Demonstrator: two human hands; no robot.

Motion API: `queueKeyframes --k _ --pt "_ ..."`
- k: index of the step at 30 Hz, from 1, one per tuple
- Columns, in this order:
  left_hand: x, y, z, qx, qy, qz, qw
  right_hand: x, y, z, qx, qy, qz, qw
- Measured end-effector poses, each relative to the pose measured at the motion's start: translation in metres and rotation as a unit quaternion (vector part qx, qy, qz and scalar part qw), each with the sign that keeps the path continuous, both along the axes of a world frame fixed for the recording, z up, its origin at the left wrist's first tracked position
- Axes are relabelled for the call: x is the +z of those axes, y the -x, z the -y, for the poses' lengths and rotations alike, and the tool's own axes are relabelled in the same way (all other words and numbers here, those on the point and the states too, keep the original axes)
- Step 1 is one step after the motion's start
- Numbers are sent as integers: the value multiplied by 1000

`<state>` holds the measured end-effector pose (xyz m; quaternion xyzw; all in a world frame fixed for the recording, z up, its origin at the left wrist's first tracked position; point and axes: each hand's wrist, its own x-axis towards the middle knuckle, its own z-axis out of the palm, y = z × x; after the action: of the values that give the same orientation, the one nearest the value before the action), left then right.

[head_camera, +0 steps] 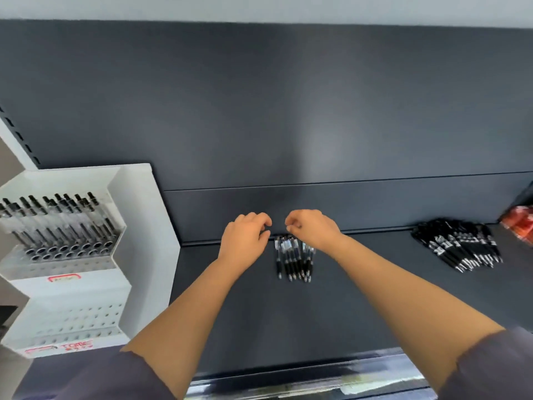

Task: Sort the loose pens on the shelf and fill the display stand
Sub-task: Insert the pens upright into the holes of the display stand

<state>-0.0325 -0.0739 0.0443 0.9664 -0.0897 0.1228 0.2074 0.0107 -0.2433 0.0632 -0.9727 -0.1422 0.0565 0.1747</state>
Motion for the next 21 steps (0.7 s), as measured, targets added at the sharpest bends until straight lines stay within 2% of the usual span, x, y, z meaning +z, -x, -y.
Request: queueKeyframes --k 4,11,18,21 --pt "-21 -14 18 12 -3 -56 998 -23 -8 16 -4 -2 -42 999" --pt "-73 -46 33 15 19 -248 968 -62 -30 14 -12 18 -113 993" --pt "-102 -80 35 38 8 -257 966 -88 -56 -5 -47 30 -145 988" --pt "-112 -89 34 39 19 -254 966 -99 -65 -18 -75 44 -125 988"
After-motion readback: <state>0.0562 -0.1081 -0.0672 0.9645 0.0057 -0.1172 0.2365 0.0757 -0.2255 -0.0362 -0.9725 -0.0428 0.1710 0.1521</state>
